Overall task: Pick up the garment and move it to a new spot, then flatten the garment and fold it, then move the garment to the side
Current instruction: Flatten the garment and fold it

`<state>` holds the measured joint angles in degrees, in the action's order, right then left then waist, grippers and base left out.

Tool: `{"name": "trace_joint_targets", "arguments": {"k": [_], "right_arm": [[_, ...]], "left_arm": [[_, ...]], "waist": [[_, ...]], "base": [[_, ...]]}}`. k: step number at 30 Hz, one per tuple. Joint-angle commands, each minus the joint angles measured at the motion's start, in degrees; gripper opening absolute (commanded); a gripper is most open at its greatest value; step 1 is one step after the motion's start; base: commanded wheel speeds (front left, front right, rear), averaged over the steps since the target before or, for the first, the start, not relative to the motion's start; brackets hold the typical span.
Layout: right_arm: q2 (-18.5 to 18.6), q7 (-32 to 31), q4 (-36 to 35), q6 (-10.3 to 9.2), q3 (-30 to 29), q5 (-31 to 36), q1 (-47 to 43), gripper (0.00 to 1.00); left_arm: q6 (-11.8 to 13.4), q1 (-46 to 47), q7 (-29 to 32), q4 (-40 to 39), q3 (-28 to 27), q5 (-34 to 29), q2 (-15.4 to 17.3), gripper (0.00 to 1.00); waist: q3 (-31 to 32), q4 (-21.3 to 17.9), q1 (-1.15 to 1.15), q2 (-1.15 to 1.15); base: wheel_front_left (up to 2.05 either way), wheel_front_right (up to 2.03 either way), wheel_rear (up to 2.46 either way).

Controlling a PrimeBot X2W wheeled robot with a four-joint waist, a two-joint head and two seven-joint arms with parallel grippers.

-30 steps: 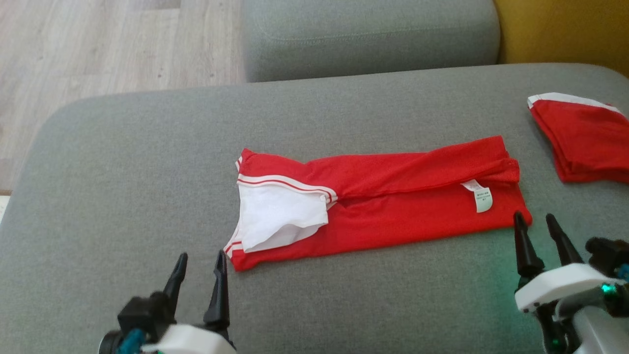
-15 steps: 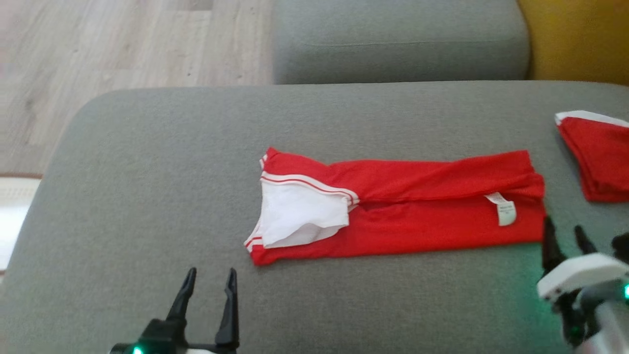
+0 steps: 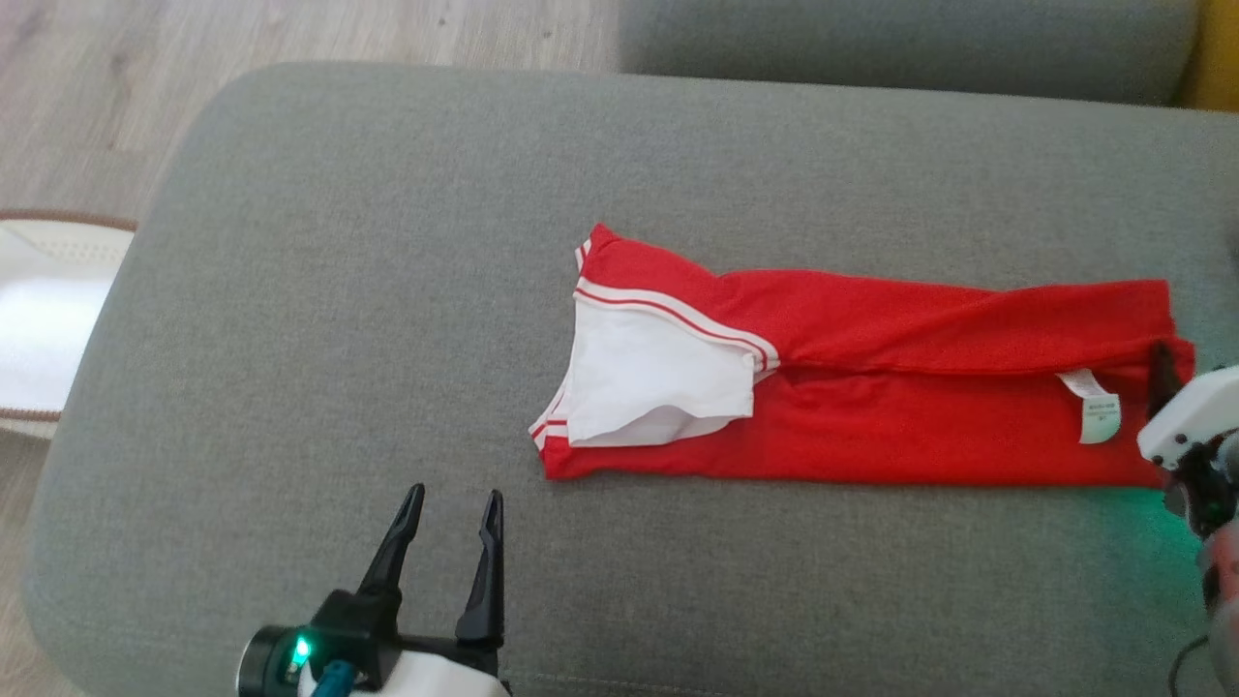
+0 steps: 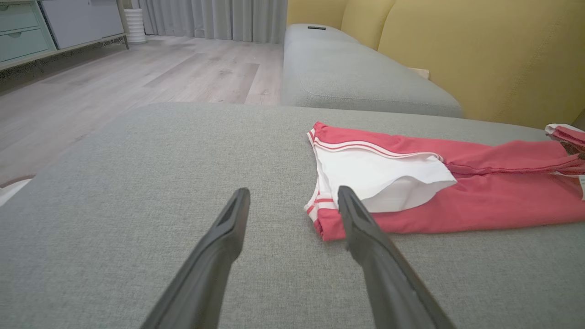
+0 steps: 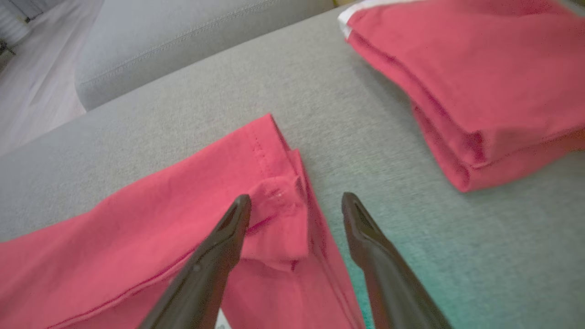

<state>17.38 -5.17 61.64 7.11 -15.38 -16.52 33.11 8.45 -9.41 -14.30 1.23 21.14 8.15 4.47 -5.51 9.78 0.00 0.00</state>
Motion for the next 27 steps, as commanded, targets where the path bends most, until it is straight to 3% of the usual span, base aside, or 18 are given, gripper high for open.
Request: {"name": "trace_joint_targets", "arguments": {"k": [1,15,17,18,19,21,23,24,27], "right_arm": [[1.1,-0.4,0.3,0.37,0.8,1.0,2.9,1.0],[-0.9,-5.0,10.0,0.37,-3.3,8.7,7.8,1.0],[-1.7,-6.4,10.6,0.37,-4.3,8.7,7.7,0.81],[-2.1,-7.0,10.8,0.37,-4.7,8.6,7.6,0.66],[-2.1,-7.0,10.8,0.37,-4.7,8.6,7.6,0.66],[-2.7,-7.8,11.0,0.37,-5.4,8.3,7.6,0.44],[-3.1,-7.8,11.1,0.37,-5.8,8.3,7.5,0.07],[-3.2,-7.9,11.2,0.37,-5.9,8.2,7.5,0.0],[-3.7,-7.9,11.1,0.37,-5.6,8.1,7.3,0.0]], "left_arm": [[-0.3,2.5,-0.7,-1.6,-2.0,-0.4,-0.9,1.0],[-1.3,5.4,-0.7,0.1,-2.3,-1.2,-1.5,1.0],[-1.4,5.3,-0.7,0.1,-2.2,-1.3,-1.5,1.0],[-1.4,5.2,-0.7,0.1,-2.2,-1.3,-1.5,1.0],[-1.4,5.2,-0.7,0.1,-2.2,-1.3,-1.5,1.0],[-1.5,5.2,-0.7,0.1,-2.2,-1.4,-1.5,1.0],[-1.6,5.3,-0.7,0.1,-2.3,-1.4,-1.5,1.0],[-1.7,5.3,-0.7,0.1,-2.3,-1.4,-1.5,1.0],[-1.9,5.2,-0.7,0.1,-2.6,-1.5,-1.6,1.0]], "waist": [[-1.2,0.6,0.0,0.0],[-2.4,-1.5,0.0,0.0],[-2.1,-1.6,0.0,0.0],[-2.0,-1.6,0.0,0.0],[-2.0,-1.6,0.0,0.0],[-1.9,-1.7,0.0,0.0],[-1.7,-1.7,0.0,0.0],[-1.6,-1.7,0.0,0.0],[-1.1,-1.9,0.0,0.0]], "base": [[0.0,0.0,0.0],[0.0,0.0,0.0],[0.0,0.0,0.0],[0.0,0.0,0.0],[0.0,0.0,0.0],[0.0,0.0,0.0],[0.0,0.0,0.0],[0.0,0.0,0.0],[0.0,0.0,0.0]]}}
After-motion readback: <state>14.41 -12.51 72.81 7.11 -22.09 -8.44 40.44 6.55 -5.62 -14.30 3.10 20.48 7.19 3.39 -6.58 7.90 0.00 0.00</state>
